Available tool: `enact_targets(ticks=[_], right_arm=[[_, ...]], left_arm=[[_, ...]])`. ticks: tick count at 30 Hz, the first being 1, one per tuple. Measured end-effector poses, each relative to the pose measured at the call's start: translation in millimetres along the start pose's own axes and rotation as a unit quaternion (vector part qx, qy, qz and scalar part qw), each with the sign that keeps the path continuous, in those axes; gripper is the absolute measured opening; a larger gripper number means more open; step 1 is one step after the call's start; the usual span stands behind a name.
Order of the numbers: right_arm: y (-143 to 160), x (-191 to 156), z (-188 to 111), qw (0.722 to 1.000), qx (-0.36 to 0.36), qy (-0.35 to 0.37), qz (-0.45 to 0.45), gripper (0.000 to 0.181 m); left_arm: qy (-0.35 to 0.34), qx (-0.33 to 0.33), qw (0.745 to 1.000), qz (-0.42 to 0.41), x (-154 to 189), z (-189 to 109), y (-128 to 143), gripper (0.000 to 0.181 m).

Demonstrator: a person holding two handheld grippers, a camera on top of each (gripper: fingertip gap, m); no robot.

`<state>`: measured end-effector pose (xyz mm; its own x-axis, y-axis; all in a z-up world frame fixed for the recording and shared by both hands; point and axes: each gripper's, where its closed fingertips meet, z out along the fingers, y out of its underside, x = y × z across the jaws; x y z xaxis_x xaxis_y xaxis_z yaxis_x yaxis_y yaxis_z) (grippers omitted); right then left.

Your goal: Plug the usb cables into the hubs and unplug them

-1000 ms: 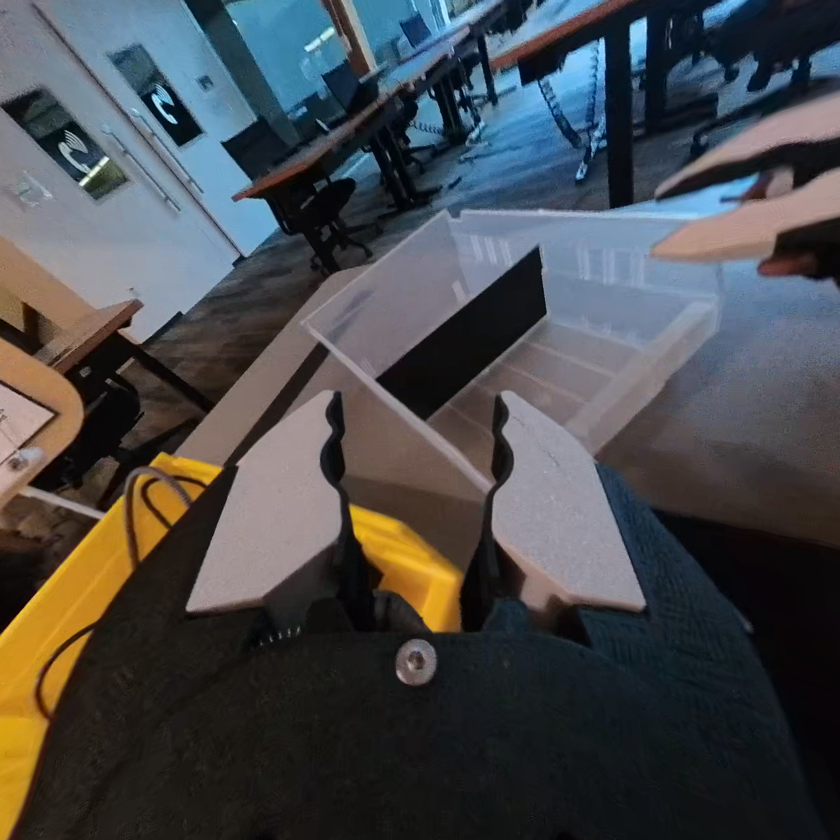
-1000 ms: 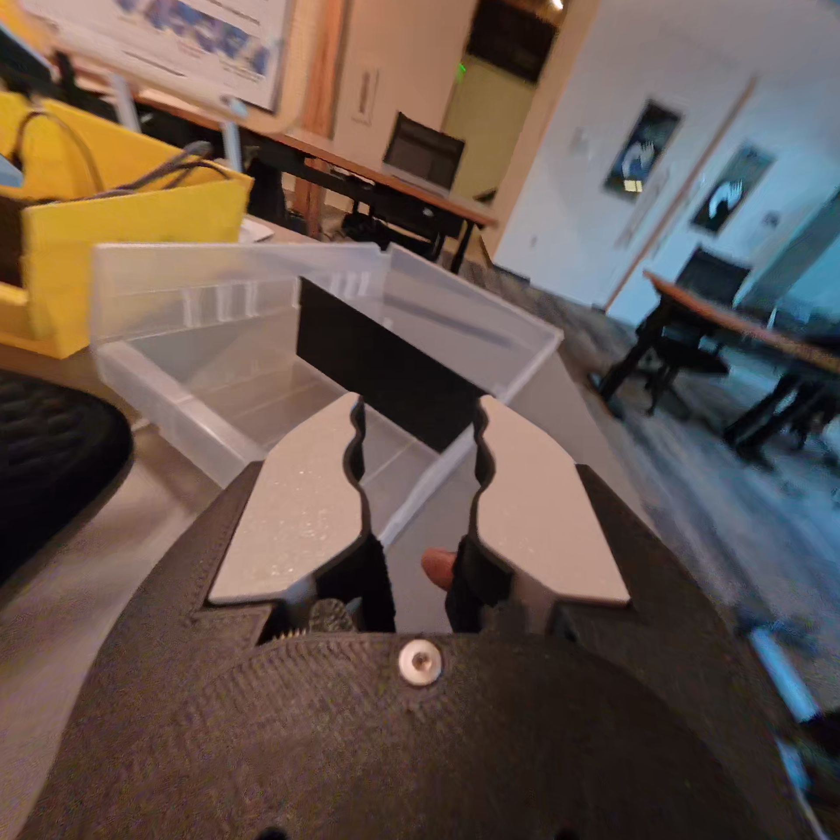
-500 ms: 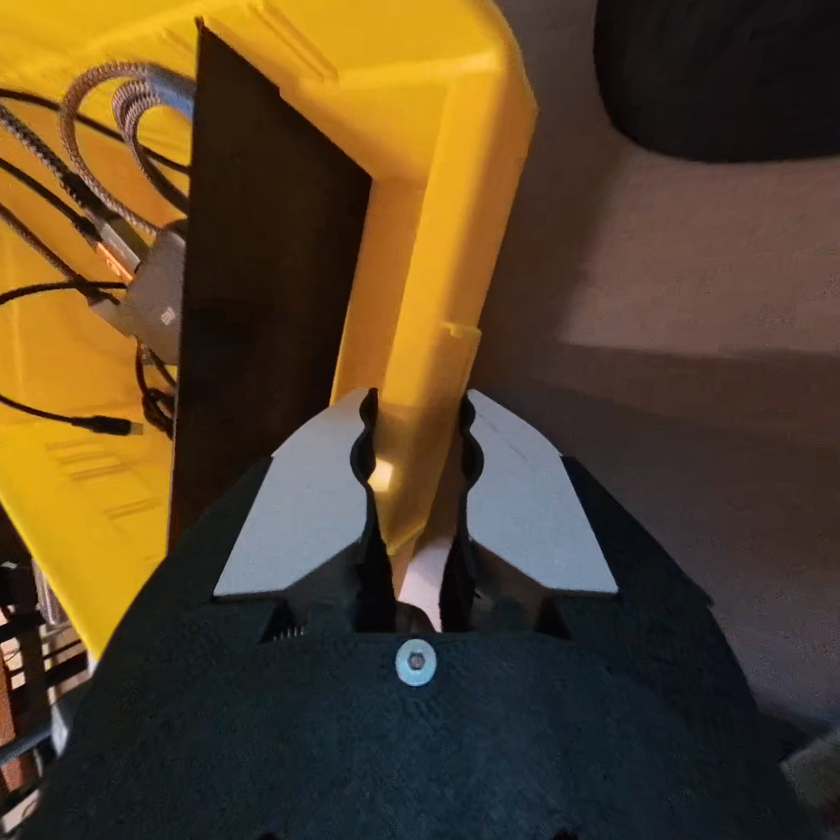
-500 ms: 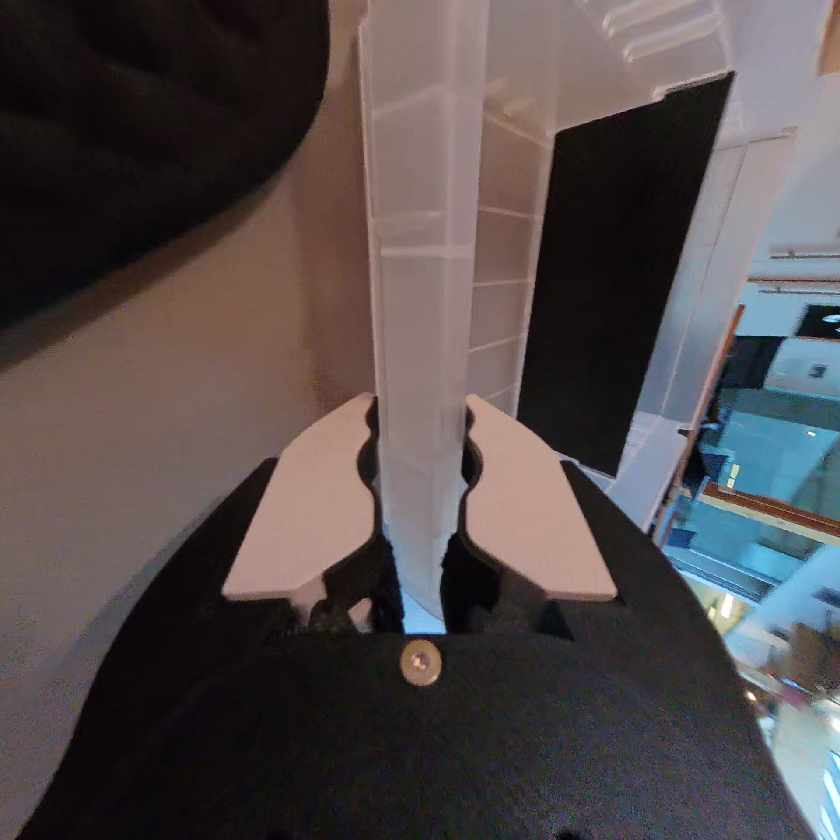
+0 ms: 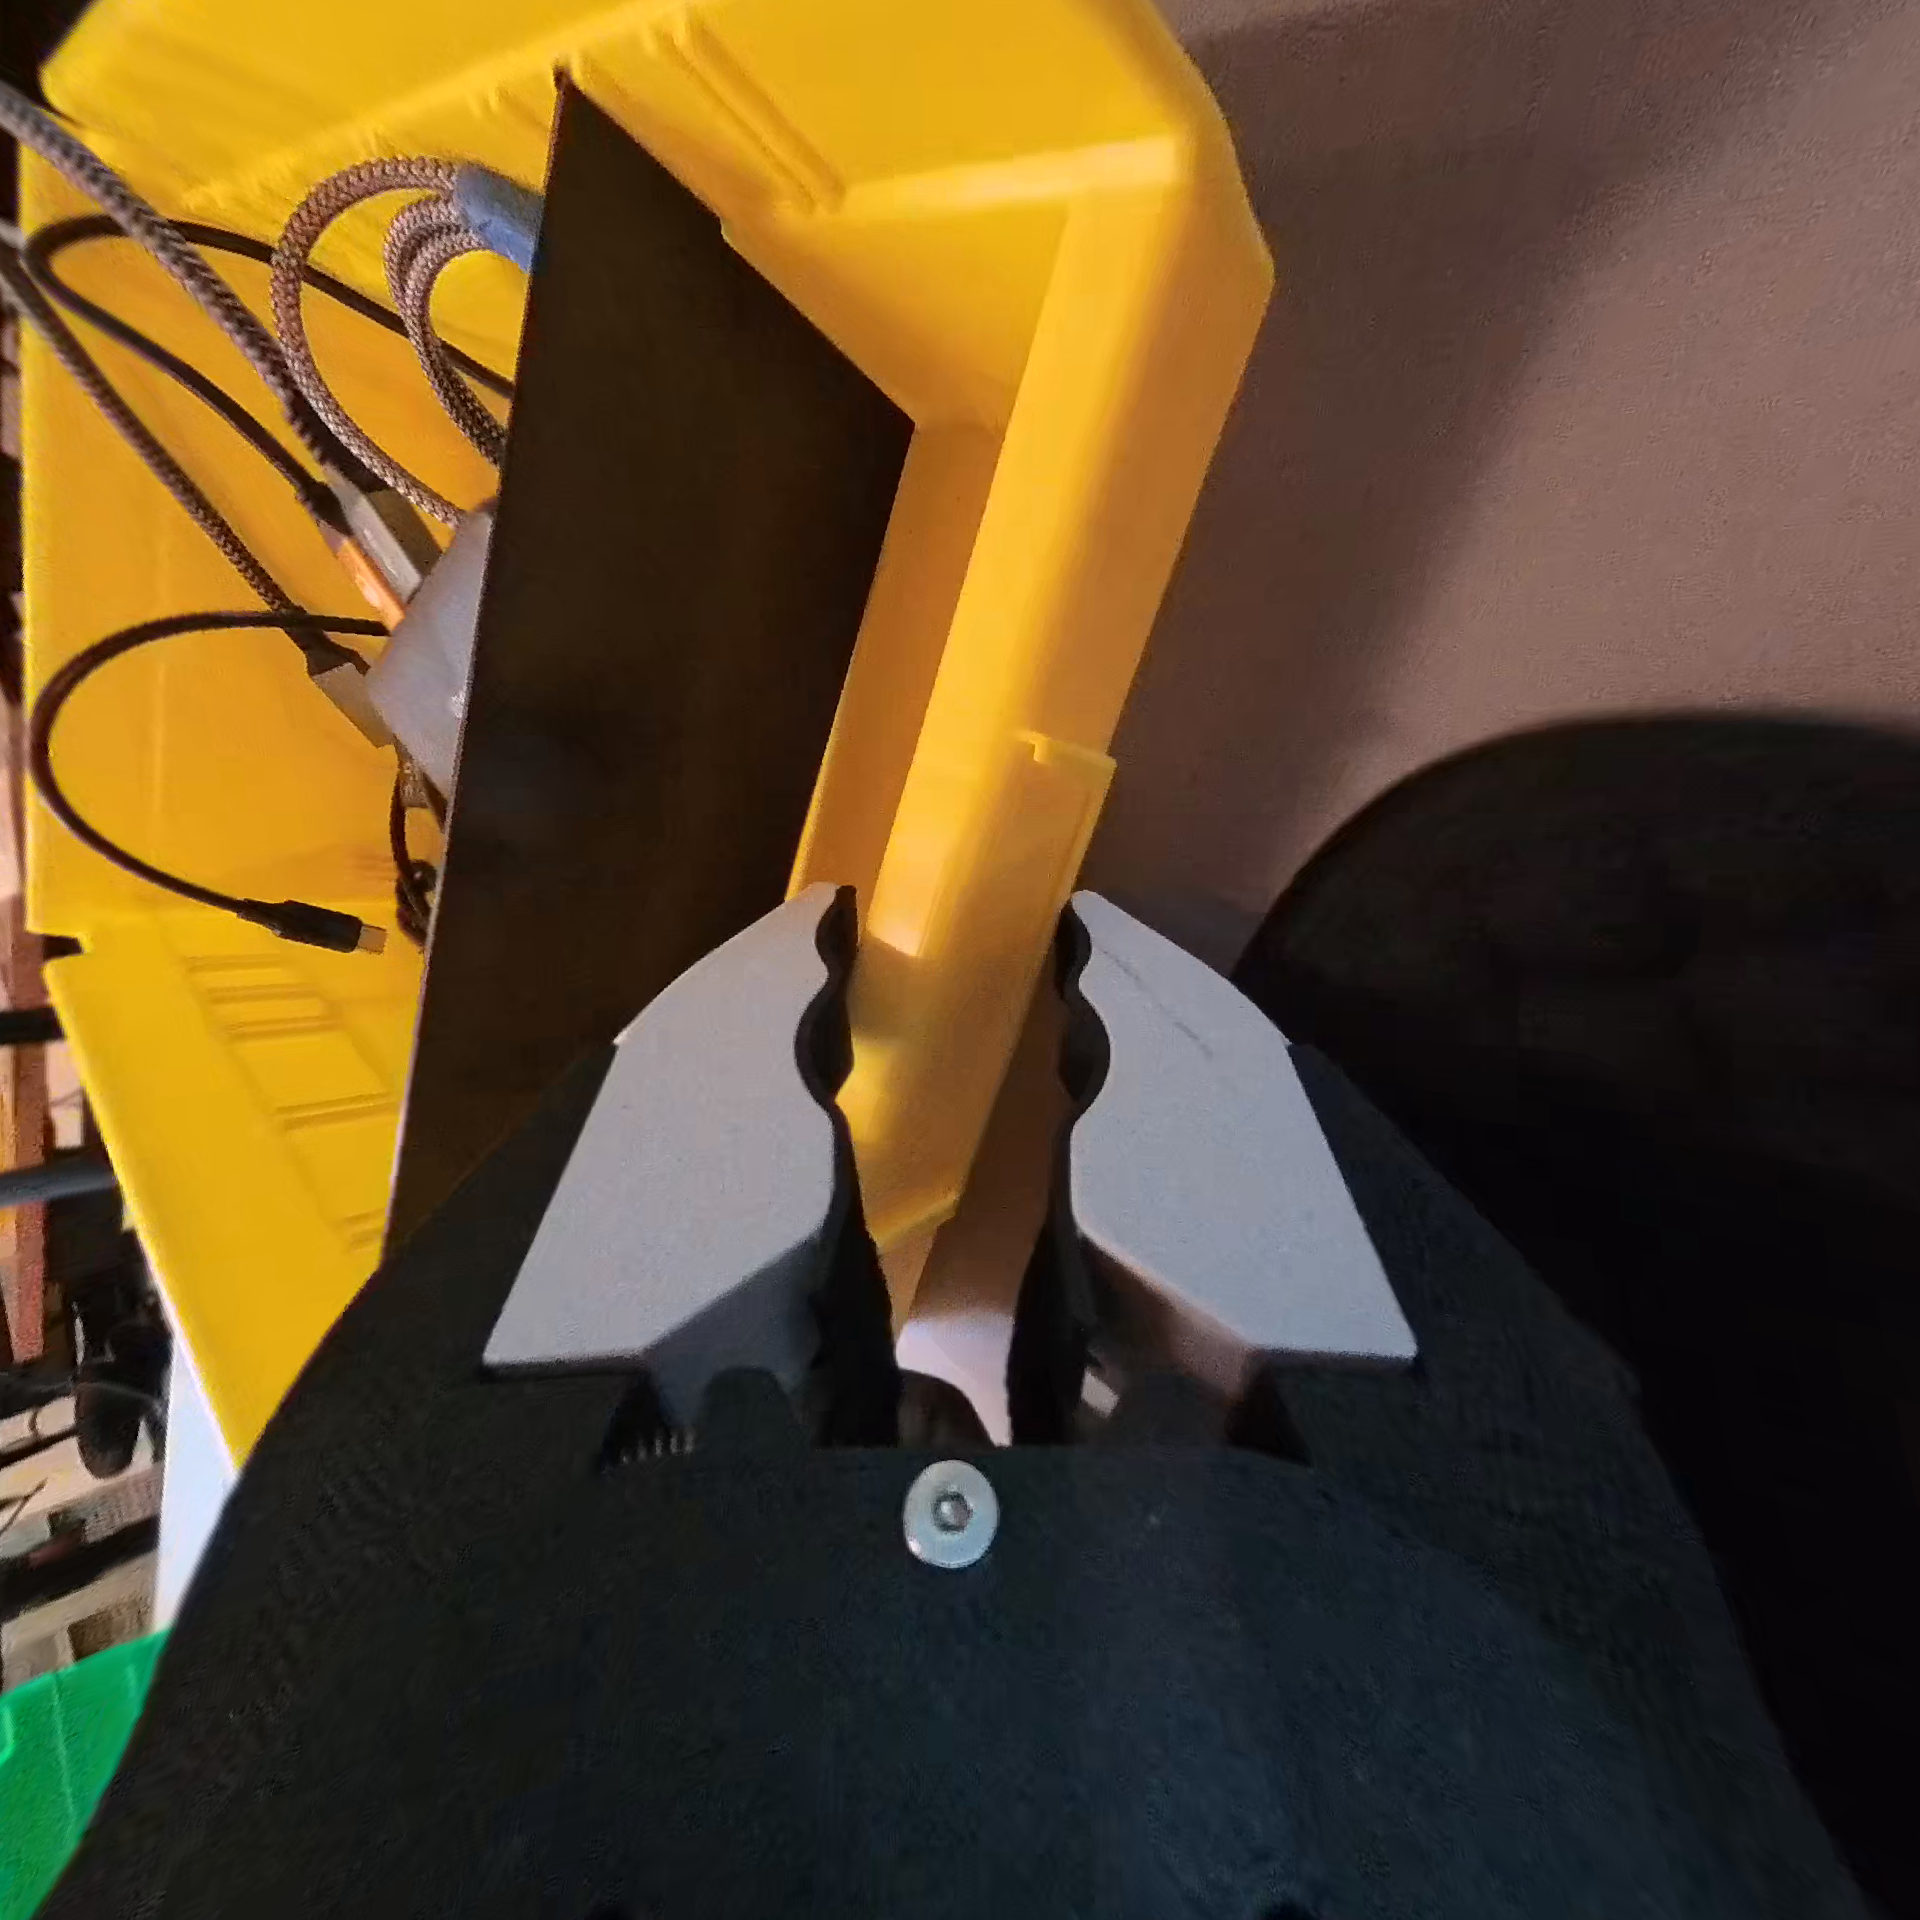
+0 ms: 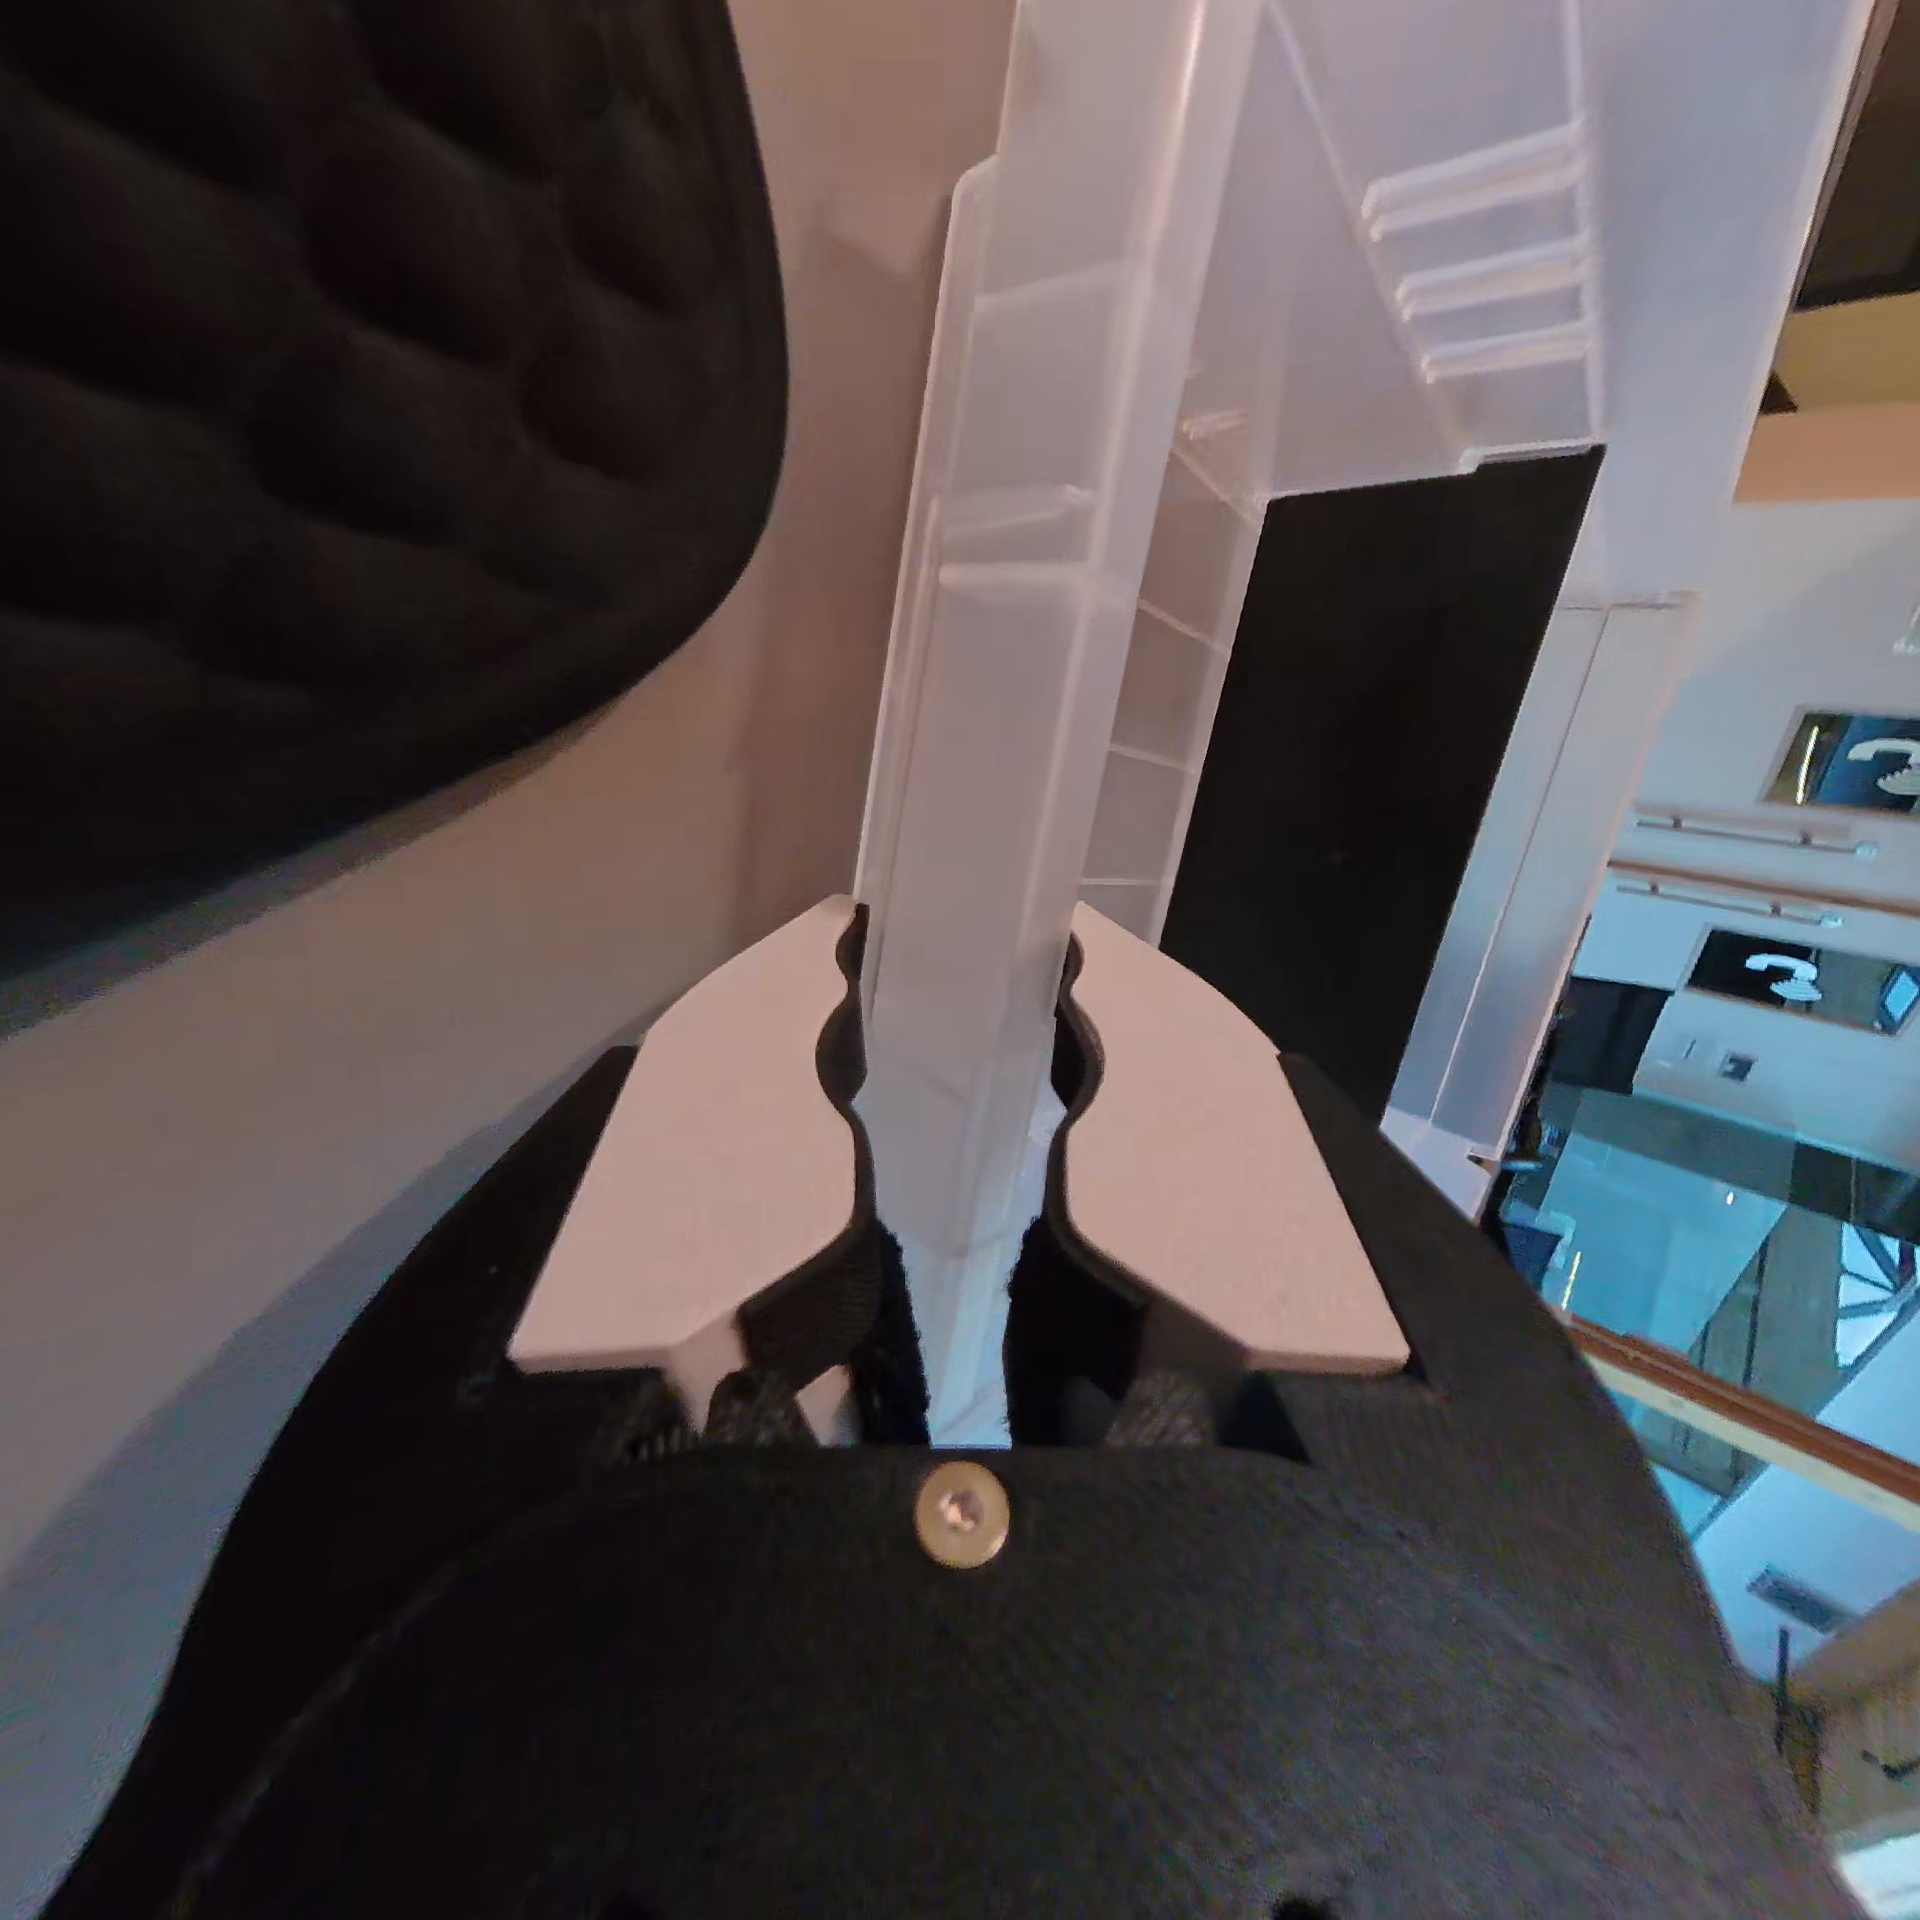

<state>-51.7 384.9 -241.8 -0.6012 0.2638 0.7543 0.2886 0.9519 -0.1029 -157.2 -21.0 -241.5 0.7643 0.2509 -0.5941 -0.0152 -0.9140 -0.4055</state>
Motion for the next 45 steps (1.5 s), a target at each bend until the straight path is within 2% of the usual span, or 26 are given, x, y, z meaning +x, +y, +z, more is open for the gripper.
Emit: enact_targets(ticks=[5, 9, 14, 19, 24, 28, 30, 32, 34, 37, 38, 41, 43, 45], right_arm=[[-12.9, 6.5, 9.6, 1.000, 0.025, -0.003, -0.013, 0.032], [-1.3, 9.6, 11.2, 1.000, 0.007, 0.004, 0.002, 0.031], [21.6, 8.9, 6.3, 1.000, -0.008, 0.013, 0.025, 0.032], [47.1, 6.0, -1.3, 0.999, -0.026, 0.019, 0.036, 0.033], [71.9, -2.4, -14.5, 0.998, -0.047, 0.020, 0.044, 0.034], [81.6, -10.7, -25.0, 0.997, -0.039, 0.010, 0.068, 0.037], [75.5, -15.6, -31.9, 0.992, 0.004, -0.013, 0.122, 0.047], [61.1, -16.5, -46.5, 0.975, 0.082, -0.042, 0.202, 0.055], [42.6, -3.4, -69.2, 0.940, 0.181, -0.048, 0.287, 0.063], [18.9, 36.4, -111.1, 0.883, 0.322, 0.025, 0.340, 0.067], [12.1, 47.5, -123.7, 0.867, 0.358, 0.052, 0.343, 0.067], [-3.7, 65.3, -143.0, 0.840, 0.407, 0.086, 0.349, 0.068], [-11.5, 67.4, -142.0, 0.849, 0.397, 0.091, 0.337, 0.070], [-18.0, 66.2, -137.2, 0.864, 0.378, 0.089, 0.321, 0.070]], left_arm=[[-0.016, -0.030, 0.999, -0.035, -13.6, -28.5, 68.7, 0.037], [-0.031, -0.047, 0.998, -0.037, -18.8, -52.3, 117.1, 0.037], [-0.077, -0.050, 0.995, 0.046, -21.1, -84.3, 171.3, 0.033], [-0.088, -0.028, 0.994, 0.060, -12.6, -111.8, 202.7, 0.033], [-0.088, -0.043, 0.994, 0.056, -10.8, -128.8, 228.6, 0.035], [-0.094, -0.038, 0.994, 0.042, -9.3, -131.9, 230.4, 0.038], [-0.099, -0.026, 0.995, -0.003, -9.6, -130.3, 223.8, 0.053], [-0.098, 0.026, 0.990, -0.097, -10.0, -138.2, 207.5, 0.065], [-0.099, 0.115, 0.968, -0.201, -16.3, -155.2, 178.6, 0.073], [-0.157, 0.231, 0.911, -0.303, -51.1, -191.4, 136.3, 0.077], [-0.170, 0.240, 0.897, -0.329, -63.1, -197.5, 129.1, 0.076], [-0.176, 0.183, 0.874, -0.413, -87.5, -191.6, 131.1, 0.076], [-0.158, 0.146, 0.858, -0.467, -95.7, -178.6, 131.8, 0.076], [-0.137, 0.109, 0.863, -0.473, -96.8, -163.8, 127.5, 0.076]])
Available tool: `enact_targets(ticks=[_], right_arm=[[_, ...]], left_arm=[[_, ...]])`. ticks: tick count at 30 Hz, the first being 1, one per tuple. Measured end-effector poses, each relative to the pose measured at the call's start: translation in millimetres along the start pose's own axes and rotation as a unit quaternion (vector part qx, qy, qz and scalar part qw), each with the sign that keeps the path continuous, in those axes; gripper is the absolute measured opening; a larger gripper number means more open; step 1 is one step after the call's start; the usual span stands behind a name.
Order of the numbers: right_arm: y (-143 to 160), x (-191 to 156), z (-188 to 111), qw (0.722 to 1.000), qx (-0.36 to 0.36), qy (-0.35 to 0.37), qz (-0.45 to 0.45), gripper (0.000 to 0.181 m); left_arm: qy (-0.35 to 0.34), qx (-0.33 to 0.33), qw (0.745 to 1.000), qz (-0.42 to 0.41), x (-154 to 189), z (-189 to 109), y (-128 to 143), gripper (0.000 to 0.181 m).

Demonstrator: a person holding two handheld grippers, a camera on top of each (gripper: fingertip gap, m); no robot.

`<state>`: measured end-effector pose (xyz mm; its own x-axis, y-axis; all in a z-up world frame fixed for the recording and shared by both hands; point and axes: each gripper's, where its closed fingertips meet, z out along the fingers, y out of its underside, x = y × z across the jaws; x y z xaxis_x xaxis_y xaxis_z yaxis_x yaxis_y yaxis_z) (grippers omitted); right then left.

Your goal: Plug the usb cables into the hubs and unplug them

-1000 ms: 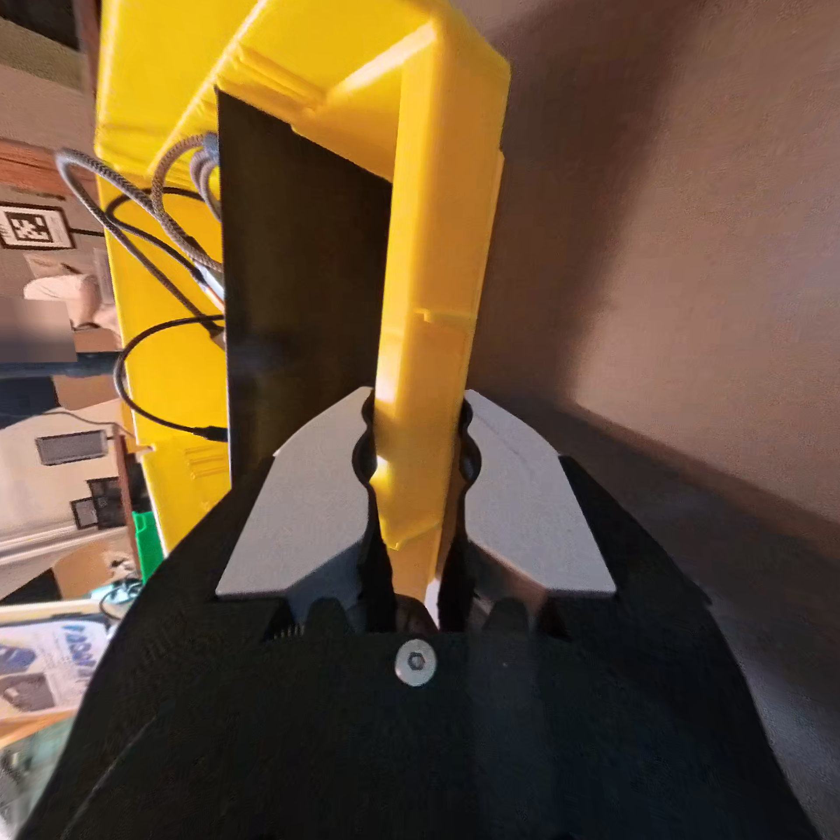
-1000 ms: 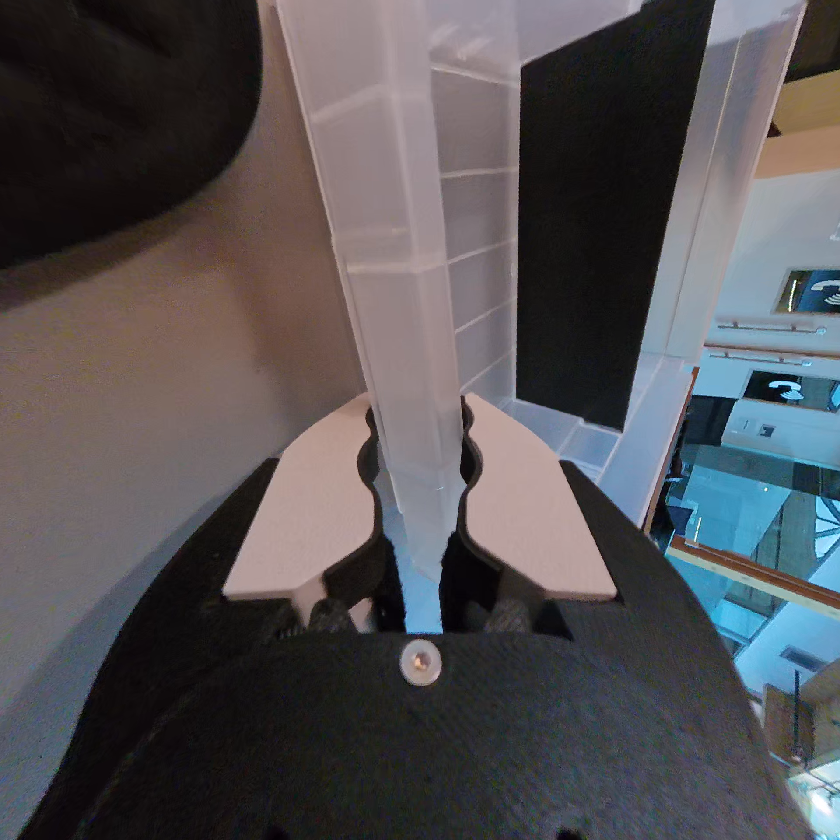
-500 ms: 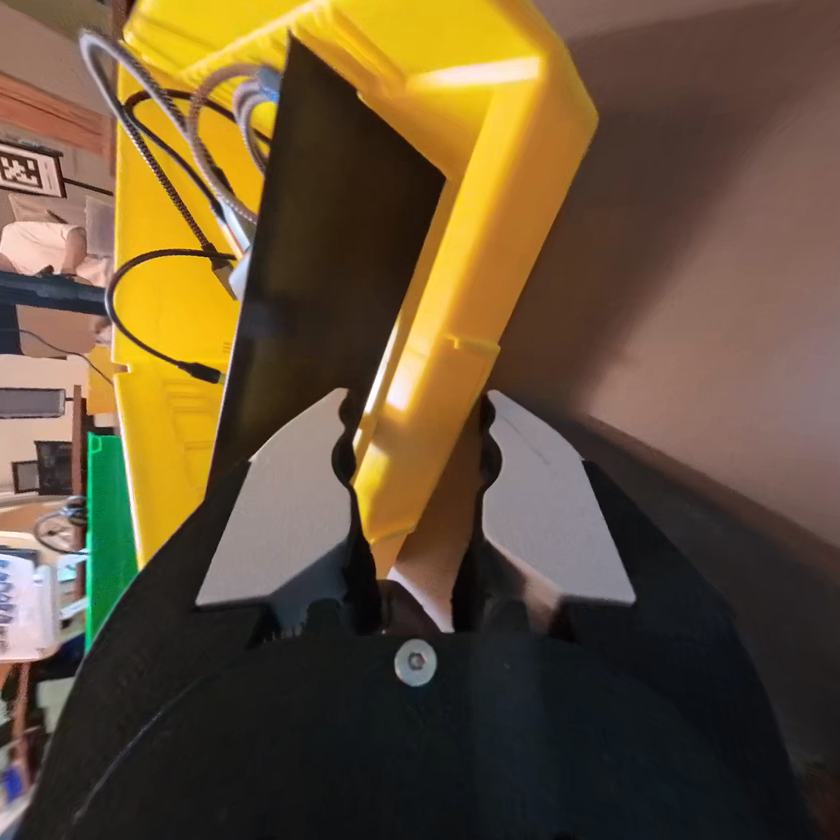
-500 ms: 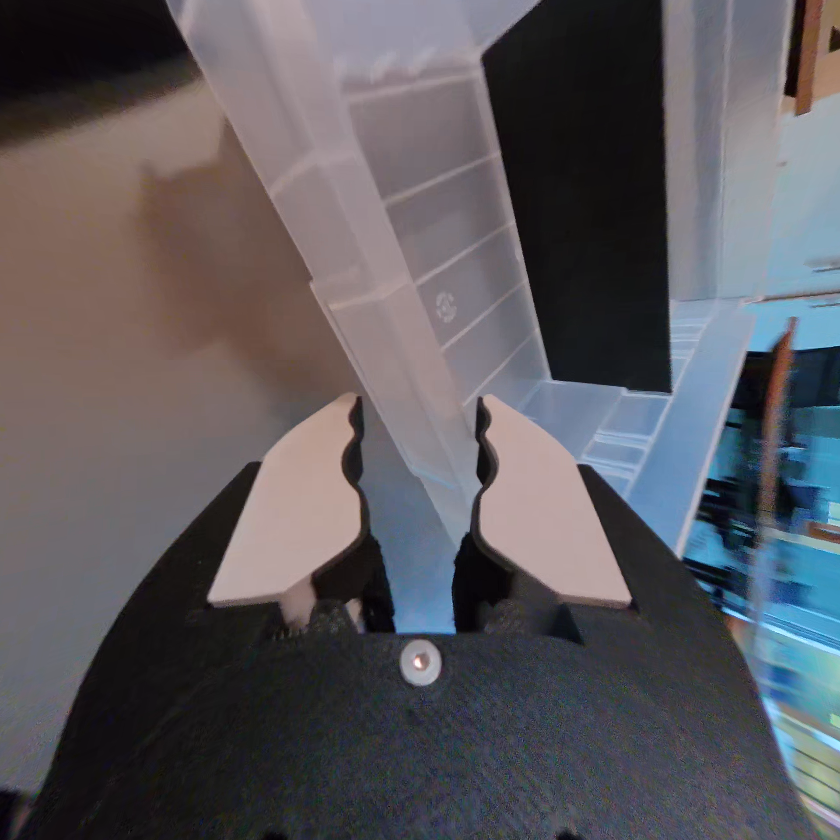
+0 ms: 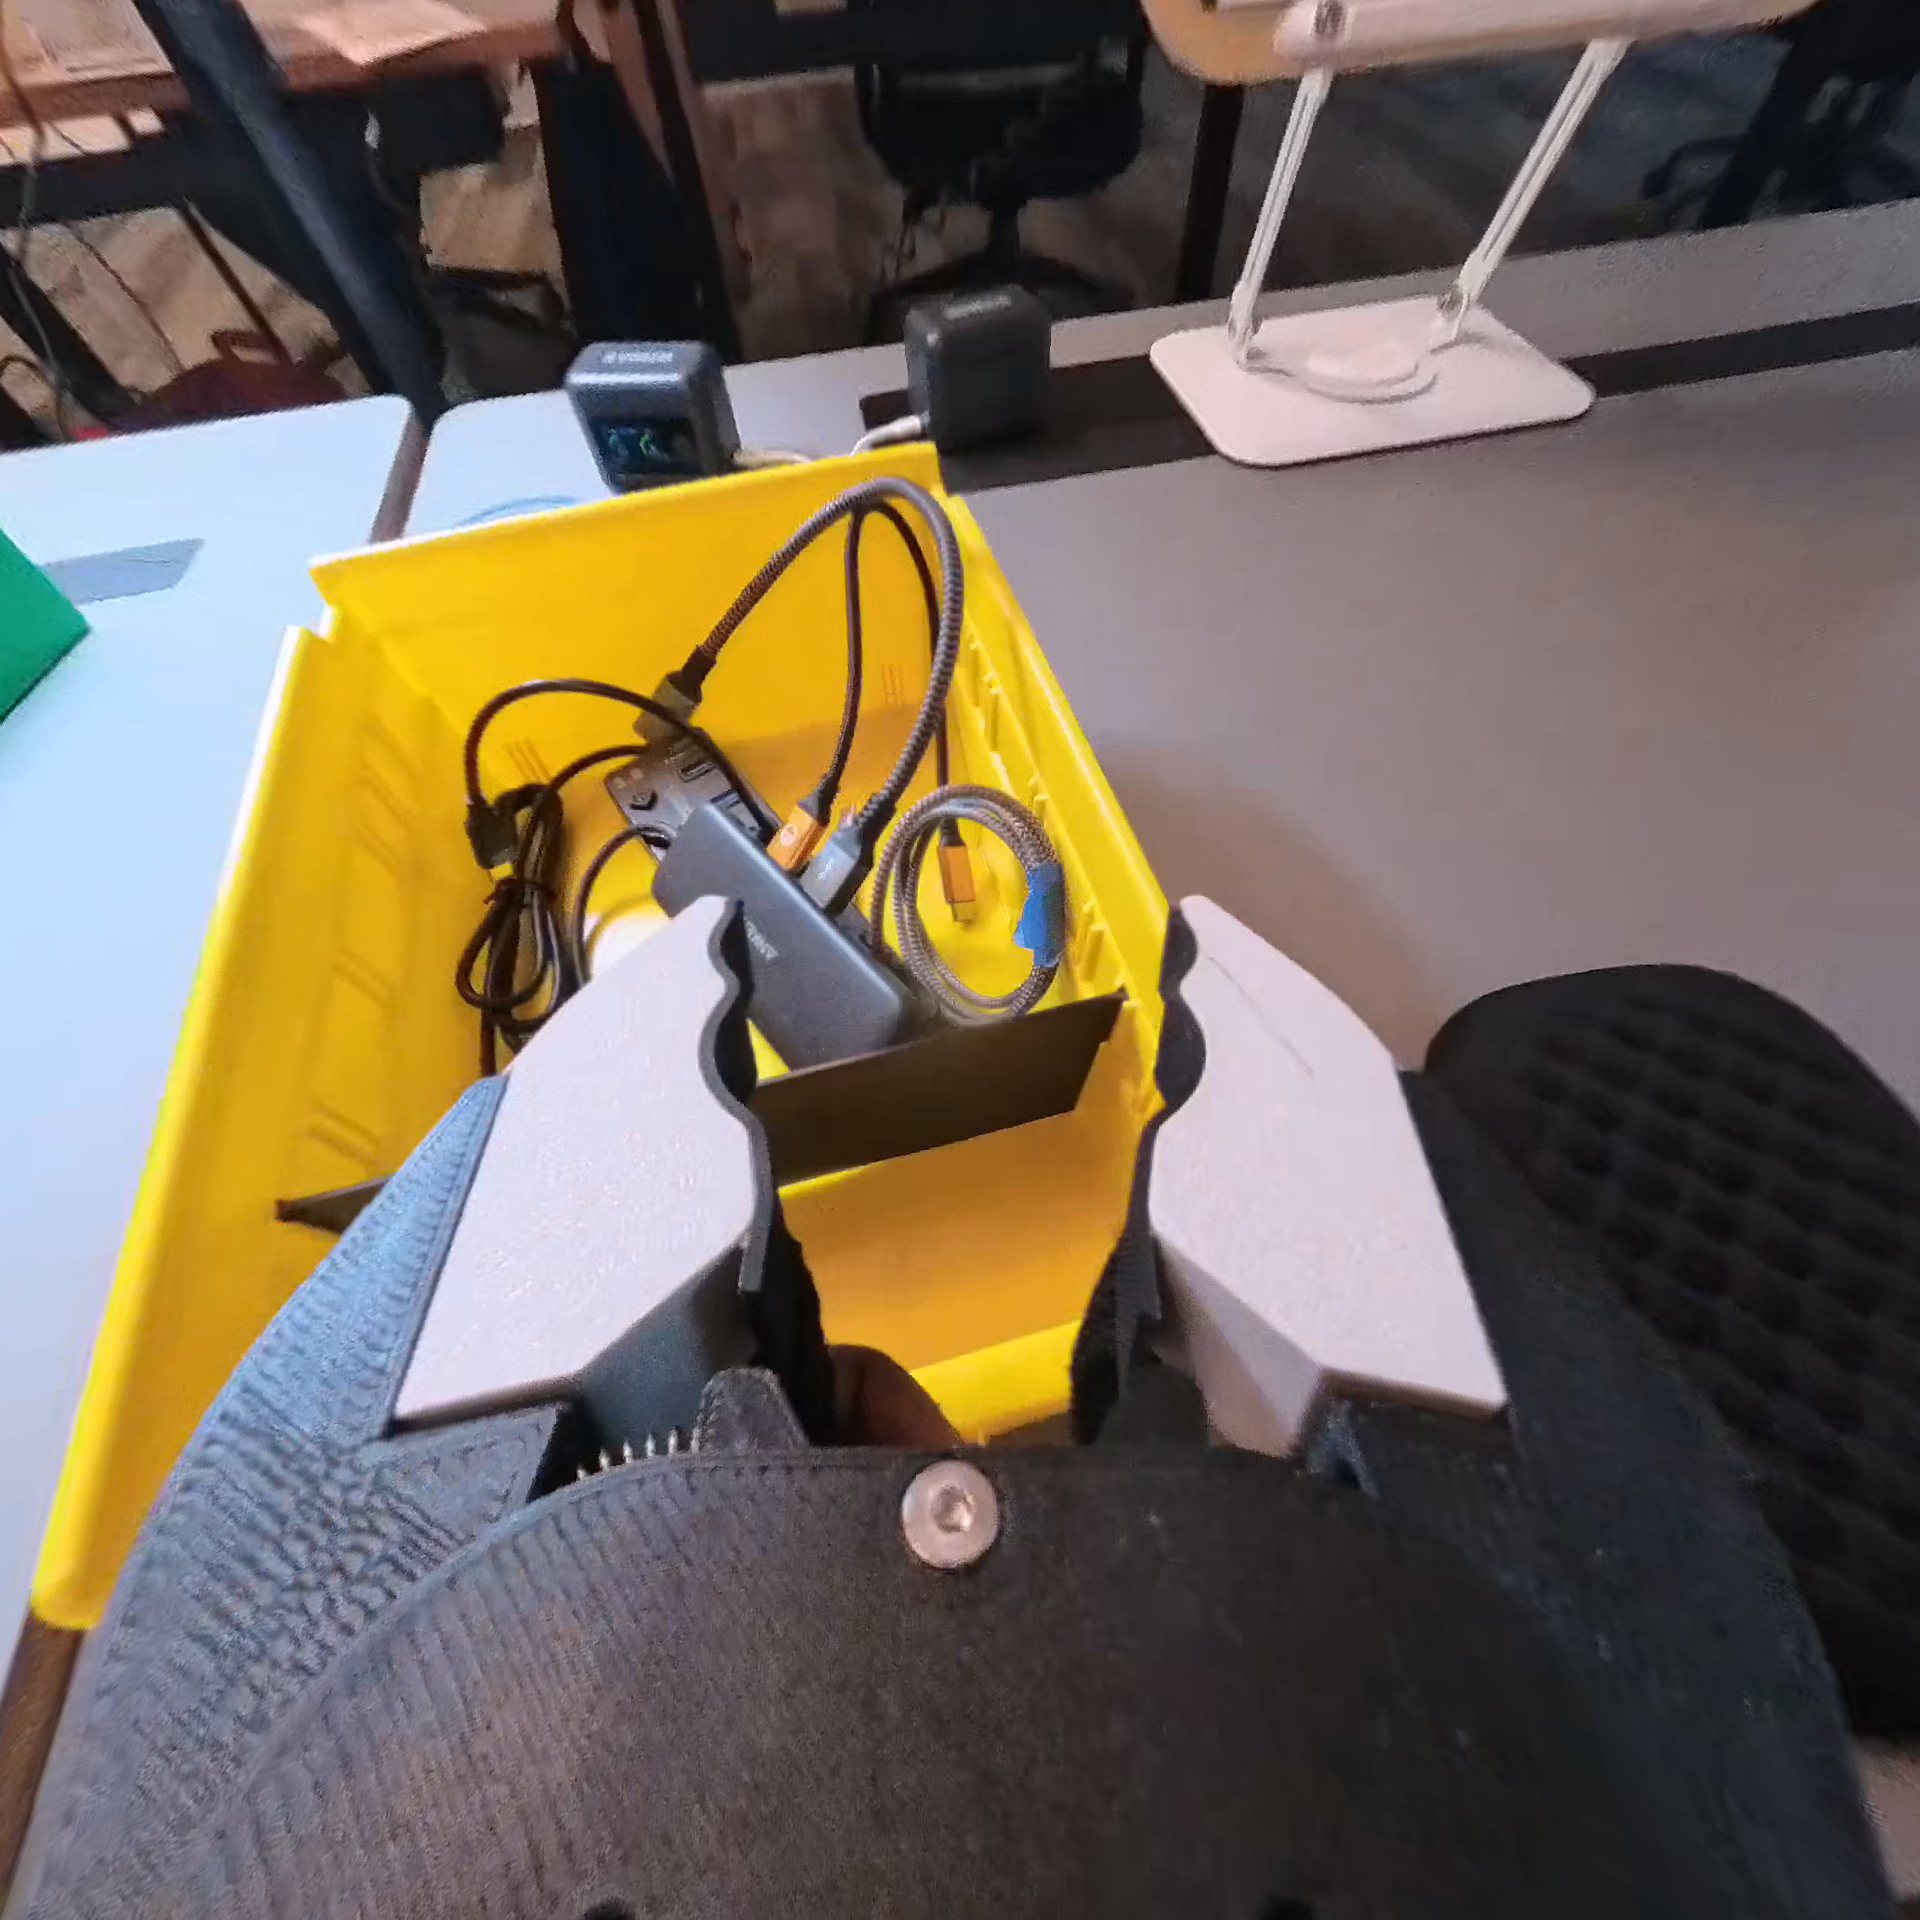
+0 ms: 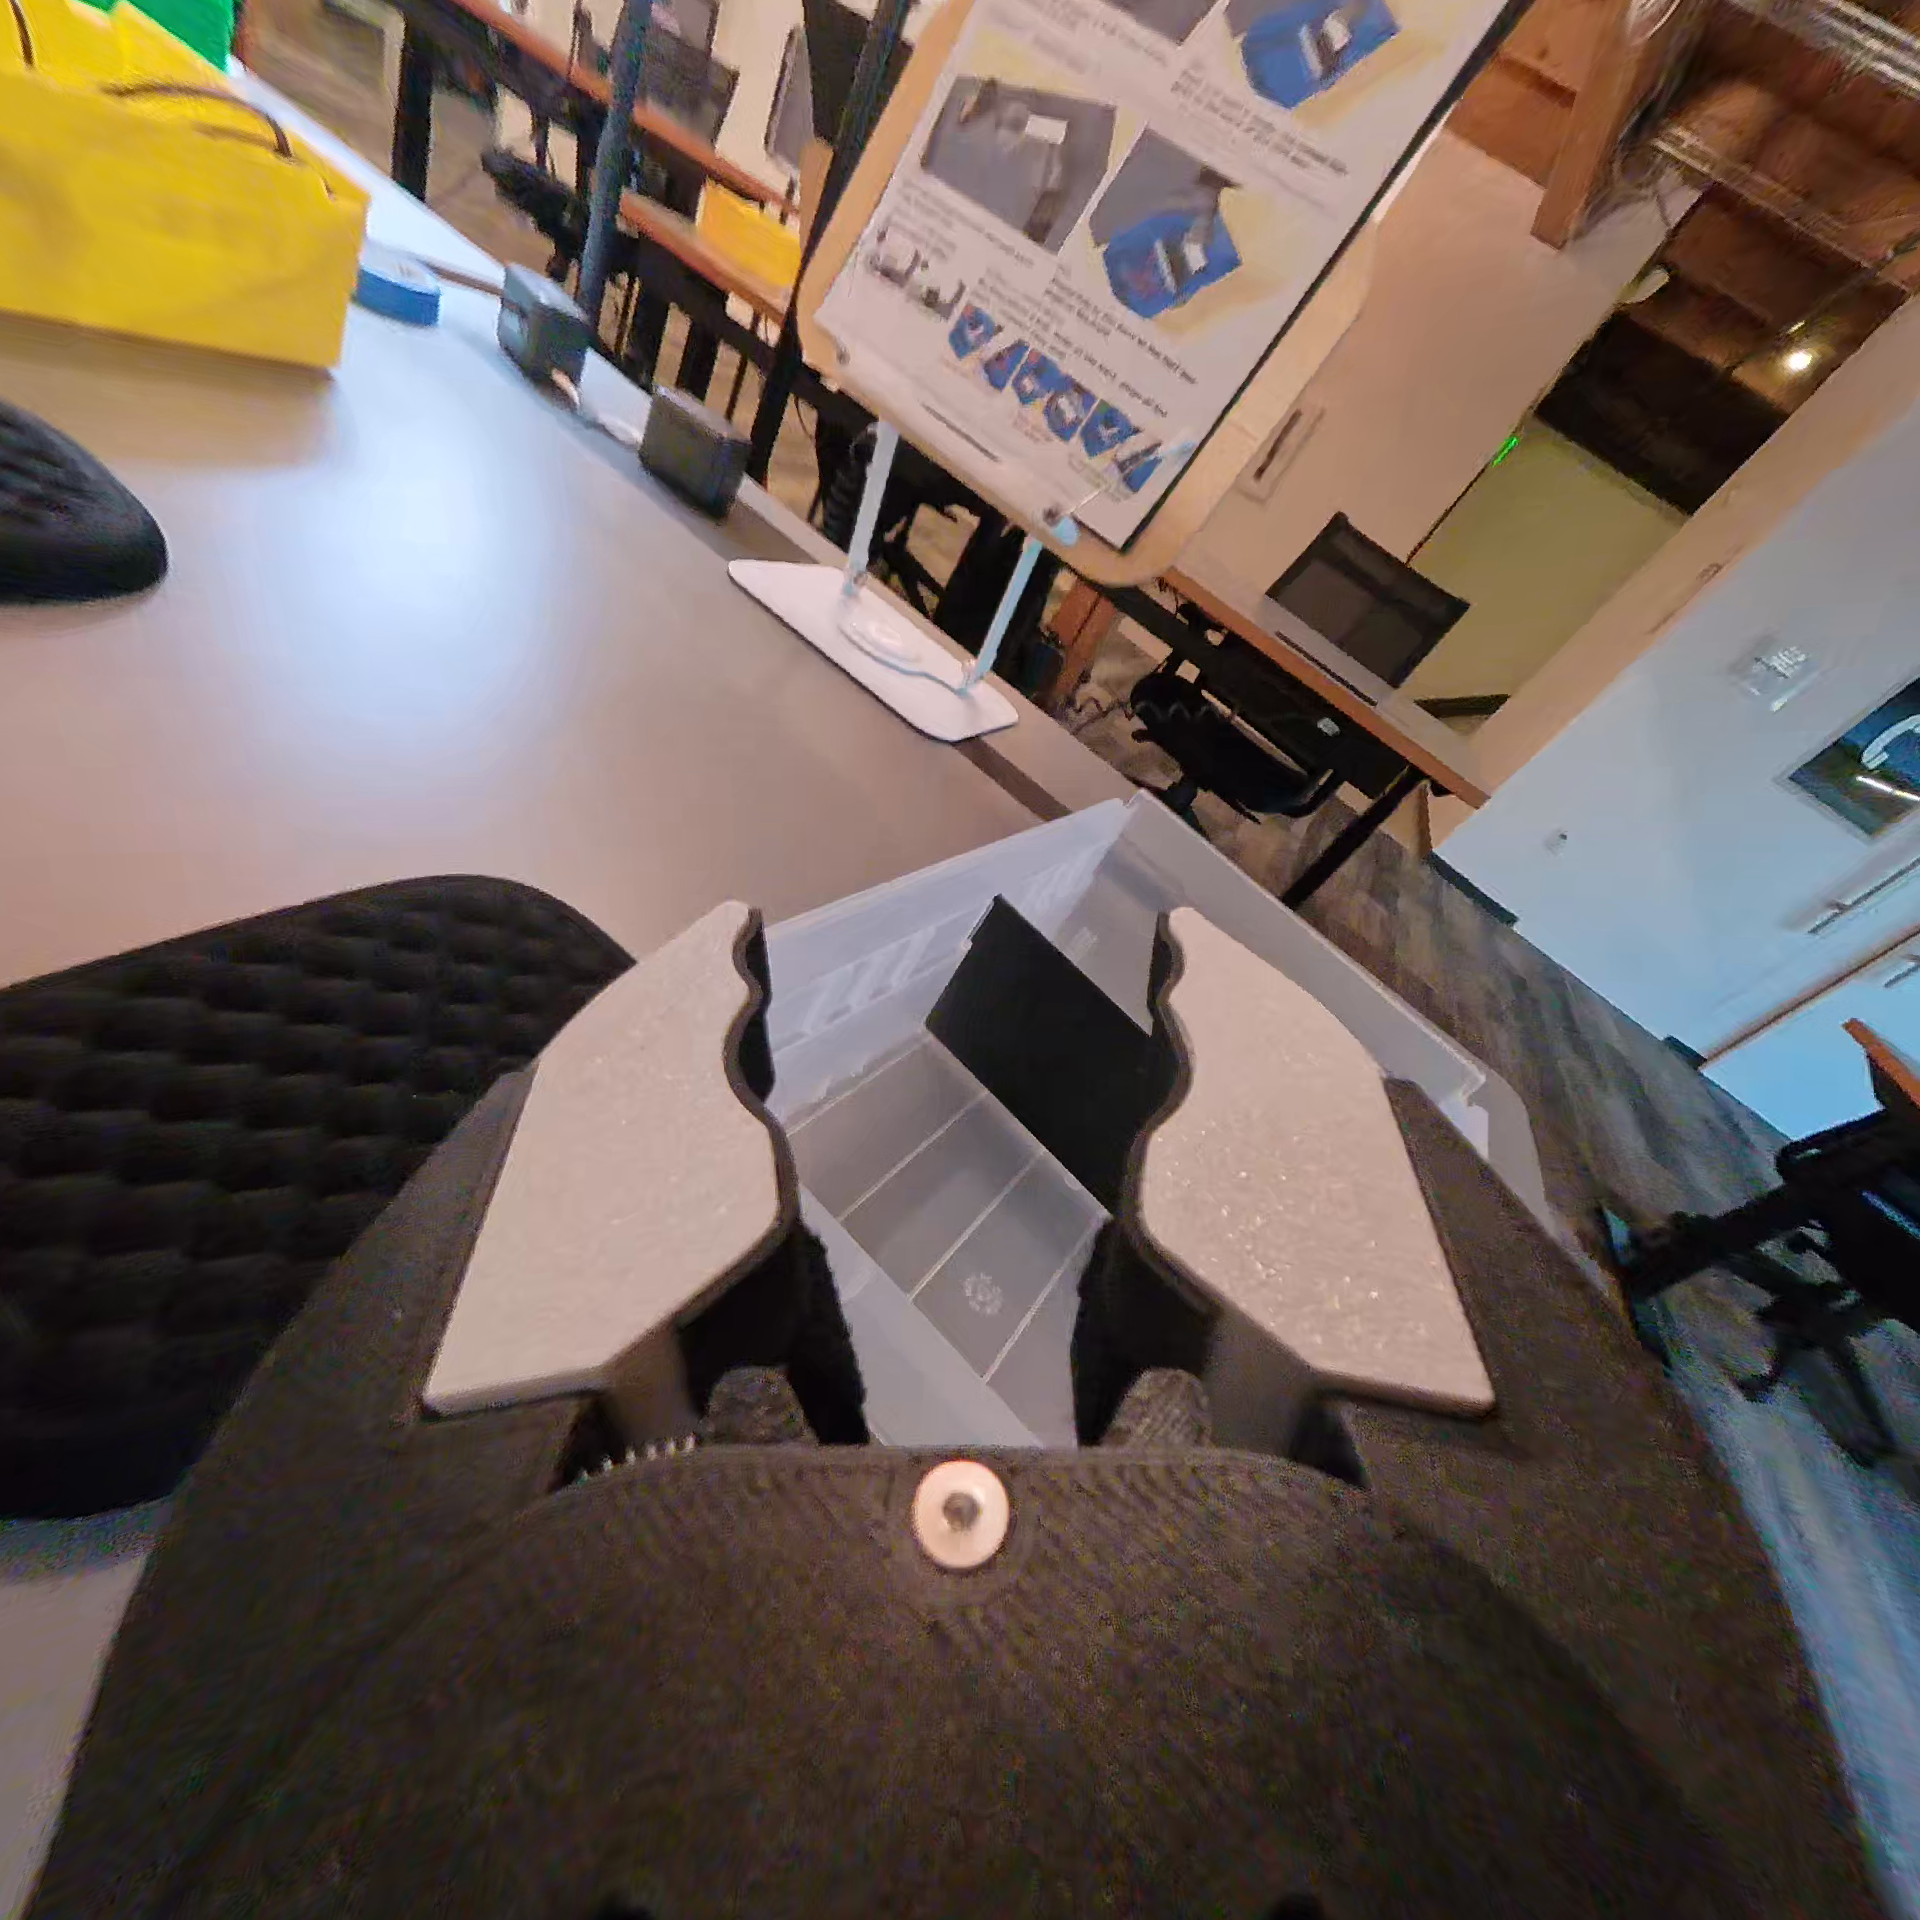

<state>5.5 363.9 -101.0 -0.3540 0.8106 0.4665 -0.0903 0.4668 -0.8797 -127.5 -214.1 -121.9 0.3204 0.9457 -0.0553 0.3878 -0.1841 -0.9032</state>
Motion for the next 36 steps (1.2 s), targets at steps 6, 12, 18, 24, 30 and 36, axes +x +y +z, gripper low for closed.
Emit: enact_targets(ticks=[6, 12, 18, 24, 30, 36], right_arm=[[4.5, 1.5, 6.3, 1.000, -0.005, 0.010, -0.008, 0.069], [12.9, 11.8, -0.5, 0.999, -0.011, 0.048, -0.005, 0.065], [22.1, 14.2, 2.6, 0.998, -0.037, 0.057, -0.019, 0.064], [31.5, 12.8, 6.3, 0.996, -0.059, 0.055, -0.029, 0.063], [27.5, 11.4, 12.2, 0.997, -0.048, 0.054, -0.038, 0.061], [20.9, 11.4, 9.9, 0.996, -0.044, 0.060, -0.051, 0.059]], left_arm=[[-0.062, -0.138, 0.987, 0.062, -21.4, 40.1, 26.0, 0.064], [-0.060, -0.290, 0.949, 0.105, -34.3, 62.6, 59.9, 0.055], [-0.050, -0.383, 0.916, 0.105, -46.0, 65.3, 79.4, 0.042], [-0.126, -0.329, 0.921, 0.168, -70.3, 55.0, 60.3, 0.021], [-0.183, -0.168, 0.947, 0.205, -86.6, 36.3, 9.8, 0.012], [-0.213, -0.031, 0.938, 0.273, -76.8, 16.6, -31.0, 0.012]])
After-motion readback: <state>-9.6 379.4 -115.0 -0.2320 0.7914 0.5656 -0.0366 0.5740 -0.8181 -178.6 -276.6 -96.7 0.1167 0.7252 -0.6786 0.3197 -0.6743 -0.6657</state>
